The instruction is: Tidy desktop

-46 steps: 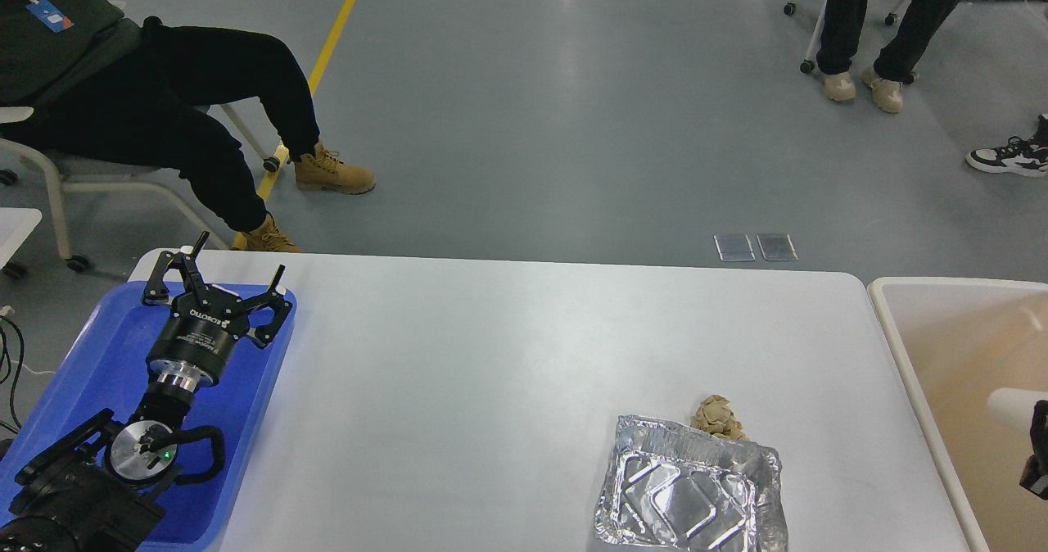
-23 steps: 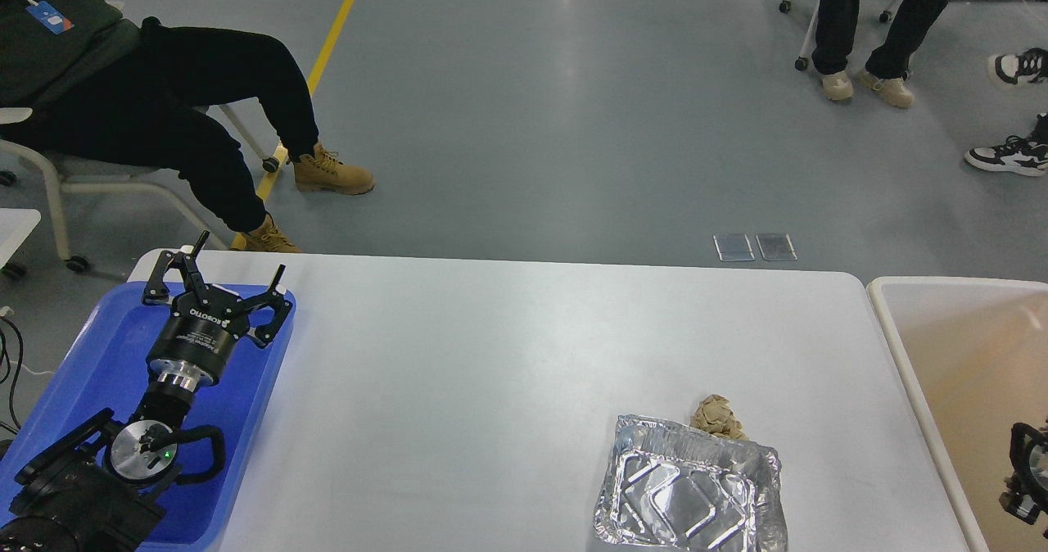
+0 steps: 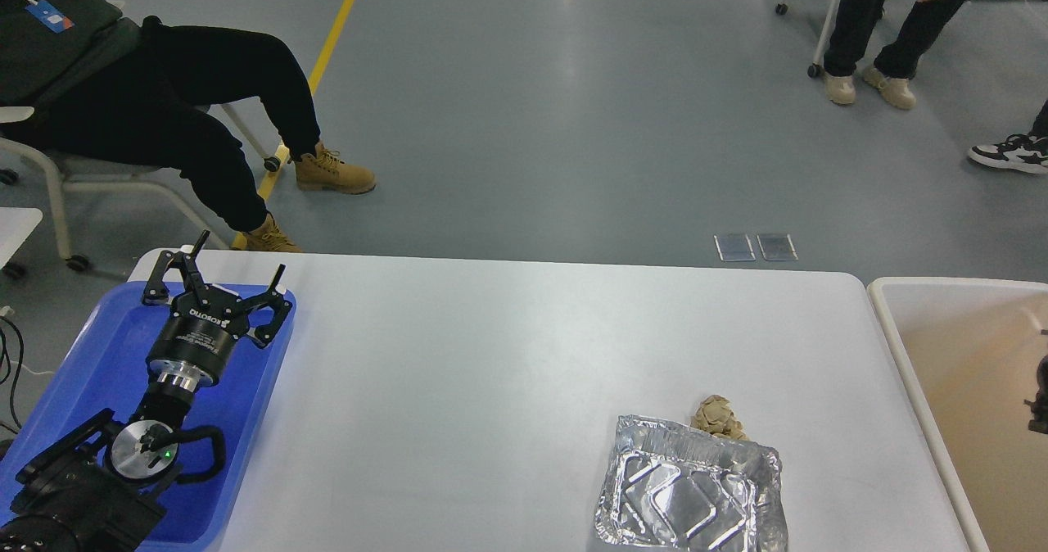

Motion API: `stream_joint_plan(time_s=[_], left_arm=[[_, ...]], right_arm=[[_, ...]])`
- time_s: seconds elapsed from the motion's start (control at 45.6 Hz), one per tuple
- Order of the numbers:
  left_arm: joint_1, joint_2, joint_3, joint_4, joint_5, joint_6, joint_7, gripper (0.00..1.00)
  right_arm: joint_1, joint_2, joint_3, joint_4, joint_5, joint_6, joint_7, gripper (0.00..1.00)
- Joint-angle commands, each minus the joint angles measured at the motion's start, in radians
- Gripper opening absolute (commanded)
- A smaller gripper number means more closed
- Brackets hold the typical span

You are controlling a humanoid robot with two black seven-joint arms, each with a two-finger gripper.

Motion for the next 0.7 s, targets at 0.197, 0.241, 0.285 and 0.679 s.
stream_joint_plan(time_s=[0.197, 0.241, 0.285, 0.679], left_arm=[[0.0, 0.0, 0.001, 0.0, 0.0, 0.0, 0.002, 0.99], [-0.002, 0.0, 0.001, 0.0, 0.0, -0.002, 0.002, 0.99], [-0.002, 0.0, 0.001, 0.0, 0.0, 0.0, 0.003, 0.99], [-0.002, 0.0, 0.001, 0.0, 0.0, -0.002, 0.003, 0.99]], right_arm=[[0.331, -0.35, -0.353, 0.505, -0.192, 0.018, 0.035, 1.0], [0.367, -0.37, -0.389, 0.538, -0.226, 0.024, 0.035, 1.0], [0.409, -0.388, -0.429, 0.569, -0.253, 0.03, 0.035, 1.0], [0.895, -0.392, -0.995, 0.791, -0.269, 0.085, 0.049, 1.0]])
